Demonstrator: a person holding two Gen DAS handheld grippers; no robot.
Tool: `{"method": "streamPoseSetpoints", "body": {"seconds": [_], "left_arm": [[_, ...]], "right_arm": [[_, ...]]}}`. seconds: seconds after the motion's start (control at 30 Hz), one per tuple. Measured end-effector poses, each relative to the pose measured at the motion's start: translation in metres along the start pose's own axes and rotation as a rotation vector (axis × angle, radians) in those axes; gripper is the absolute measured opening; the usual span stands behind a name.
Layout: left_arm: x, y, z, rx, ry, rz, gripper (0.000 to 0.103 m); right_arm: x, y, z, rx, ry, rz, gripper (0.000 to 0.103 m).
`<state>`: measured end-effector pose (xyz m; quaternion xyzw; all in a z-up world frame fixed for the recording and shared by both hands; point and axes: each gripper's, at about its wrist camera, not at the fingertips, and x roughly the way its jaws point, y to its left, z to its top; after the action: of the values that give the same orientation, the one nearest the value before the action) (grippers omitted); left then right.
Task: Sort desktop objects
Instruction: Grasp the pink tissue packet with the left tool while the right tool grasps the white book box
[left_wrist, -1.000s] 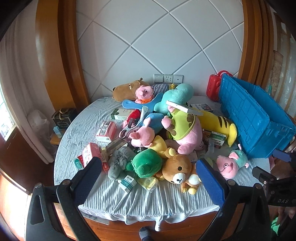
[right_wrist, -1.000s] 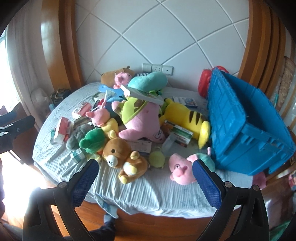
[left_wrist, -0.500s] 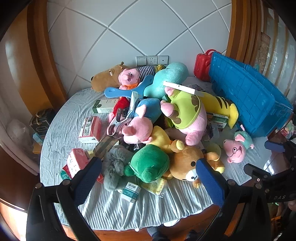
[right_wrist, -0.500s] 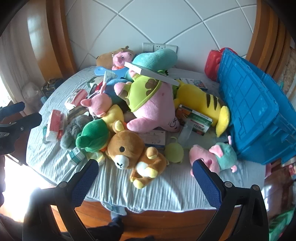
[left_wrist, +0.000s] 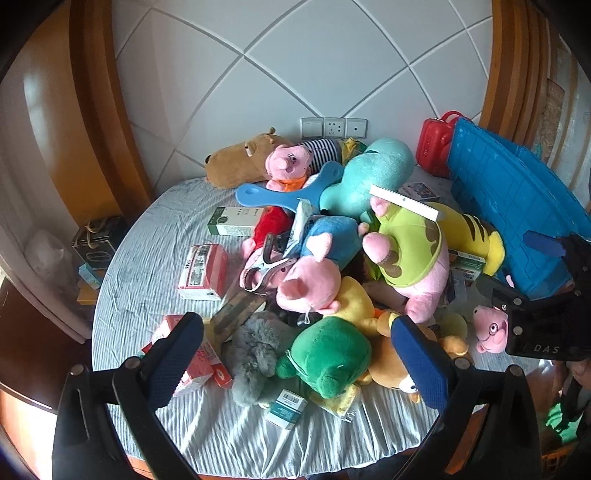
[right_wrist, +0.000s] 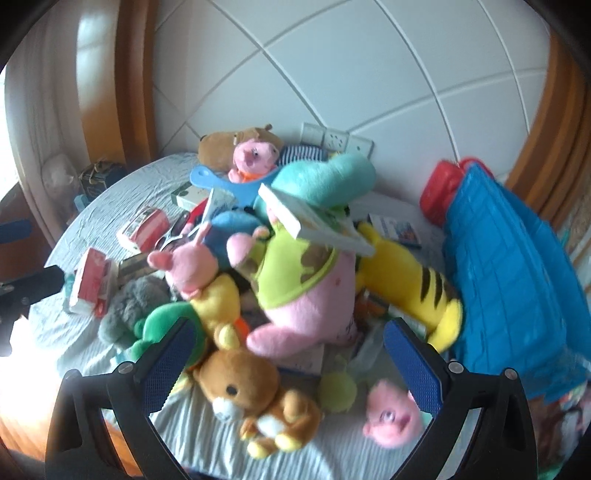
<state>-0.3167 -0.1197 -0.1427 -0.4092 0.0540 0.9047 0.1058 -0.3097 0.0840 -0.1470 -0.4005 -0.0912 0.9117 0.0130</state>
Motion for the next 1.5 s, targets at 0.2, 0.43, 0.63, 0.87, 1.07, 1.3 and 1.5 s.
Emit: {"method": "streamPoseSetpoints", "body": {"seconds": [0.2,0.43,0.63,0.87,1.07,1.3,1.5], "left_arm": [[0.011,0.006,0.011,-0.067,0.016,0.078,0.103],[0.023,0.002,0.013,-0.143,0.06,0.168,0.103],[0.03,0.002,0.006,-0.178,0.093,0.219,0.103],[0.047,0.029,0.005,-0.195,0.121,0.236,0.103],[0.073,0.062,0.001,-0.174,0.148,0.204,0.103],[0.116,0.103,-0.034,-0.177,0.206,0.19,0.103],[0.144,0.131,-0.053,-0.221,0.22,0.173,0.103]], "right_arm": [[0.041,0.002,0.033,-0.126,-0.038,-0.018,0.103],[0.089,-0.006,0.049,-0.205,-0.031,0.008,0.103],[0.118,-0.002,0.052,-0.262,-0.031,0.027,0.103],[0.143,0.005,0.056,-0.26,0.011,0.008,0.101],[0.153,0.006,0.061,-0.205,0.063,-0.044,0.063],[0.155,0.003,0.066,-0.133,0.087,-0.094,0.047],[0.151,0.006,0.071,-0.108,0.102,-0.119,0.038]]}}
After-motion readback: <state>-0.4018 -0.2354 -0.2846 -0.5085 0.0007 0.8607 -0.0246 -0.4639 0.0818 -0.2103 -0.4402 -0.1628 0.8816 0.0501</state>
